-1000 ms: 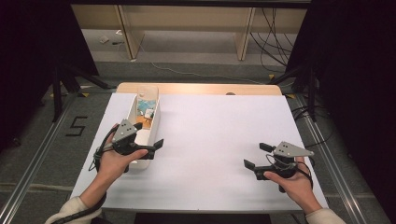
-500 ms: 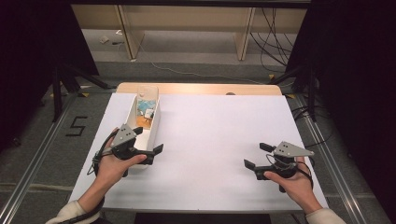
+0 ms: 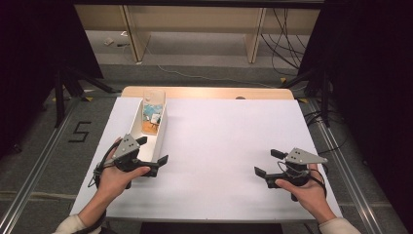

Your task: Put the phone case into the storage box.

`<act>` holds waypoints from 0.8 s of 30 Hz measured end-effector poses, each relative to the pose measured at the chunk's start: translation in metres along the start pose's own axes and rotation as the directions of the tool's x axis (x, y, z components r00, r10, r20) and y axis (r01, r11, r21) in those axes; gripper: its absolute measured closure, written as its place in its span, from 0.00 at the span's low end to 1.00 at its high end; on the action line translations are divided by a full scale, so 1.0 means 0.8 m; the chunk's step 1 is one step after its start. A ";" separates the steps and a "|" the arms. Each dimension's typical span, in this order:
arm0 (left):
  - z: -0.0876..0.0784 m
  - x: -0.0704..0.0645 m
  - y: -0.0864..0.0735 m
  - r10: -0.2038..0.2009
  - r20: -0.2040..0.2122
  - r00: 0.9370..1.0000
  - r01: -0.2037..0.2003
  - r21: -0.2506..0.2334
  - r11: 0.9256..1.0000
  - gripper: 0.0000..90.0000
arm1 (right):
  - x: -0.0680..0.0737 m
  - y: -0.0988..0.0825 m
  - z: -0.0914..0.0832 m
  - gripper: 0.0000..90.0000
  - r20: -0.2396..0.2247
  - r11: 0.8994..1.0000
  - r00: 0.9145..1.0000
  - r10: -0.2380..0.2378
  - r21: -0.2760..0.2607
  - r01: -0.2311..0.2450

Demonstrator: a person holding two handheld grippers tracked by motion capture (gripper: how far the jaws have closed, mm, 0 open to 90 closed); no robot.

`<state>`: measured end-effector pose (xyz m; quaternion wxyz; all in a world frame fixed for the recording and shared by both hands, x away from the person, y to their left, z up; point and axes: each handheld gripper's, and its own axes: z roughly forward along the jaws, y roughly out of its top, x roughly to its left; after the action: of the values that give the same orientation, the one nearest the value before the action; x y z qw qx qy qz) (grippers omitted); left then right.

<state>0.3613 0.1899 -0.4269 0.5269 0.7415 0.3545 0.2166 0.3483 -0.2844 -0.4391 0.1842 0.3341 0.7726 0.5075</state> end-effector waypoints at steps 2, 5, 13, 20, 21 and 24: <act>0.000 -0.001 -0.001 0.004 0.002 1.000 -0.004 0.001 1.000 0.00 | 0.000 0.000 0.000 0.11 -0.001 1.000 1.000 -0.001 0.001 0.001; 0.000 -0.003 -0.002 0.012 0.000 1.000 -0.012 0.007 1.000 0.00 | 0.000 0.000 0.000 0.11 -0.003 1.000 1.000 -0.003 0.000 0.003; 0.000 -0.004 -0.004 0.023 -0.007 1.000 -0.023 0.005 1.000 0.00 | 0.001 0.000 0.000 0.11 -0.003 1.000 1.000 -0.003 0.000 0.003; 0.000 -0.005 -0.004 0.037 -0.015 0.999 -0.037 0.006 0.999 0.00 | 0.001 -0.001 0.000 0.11 -0.004 1.000 1.000 -0.009 0.002 0.009; -0.001 -0.005 -0.005 0.039 -0.015 0.999 -0.039 0.006 0.999 0.00 | 0.001 -0.001 0.000 0.11 -0.005 1.000 1.000 -0.009 0.003 0.009; -0.001 -0.006 -0.005 0.037 -0.015 0.999 -0.037 0.005 0.999 0.00 | 0.001 -0.001 -0.001 0.11 -0.003 1.000 1.000 -0.013 0.003 0.013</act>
<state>0.3564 0.1879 -0.4303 0.5181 0.7476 0.3452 0.2312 0.3469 -0.2847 -0.4392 0.1861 0.3285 0.7758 0.5055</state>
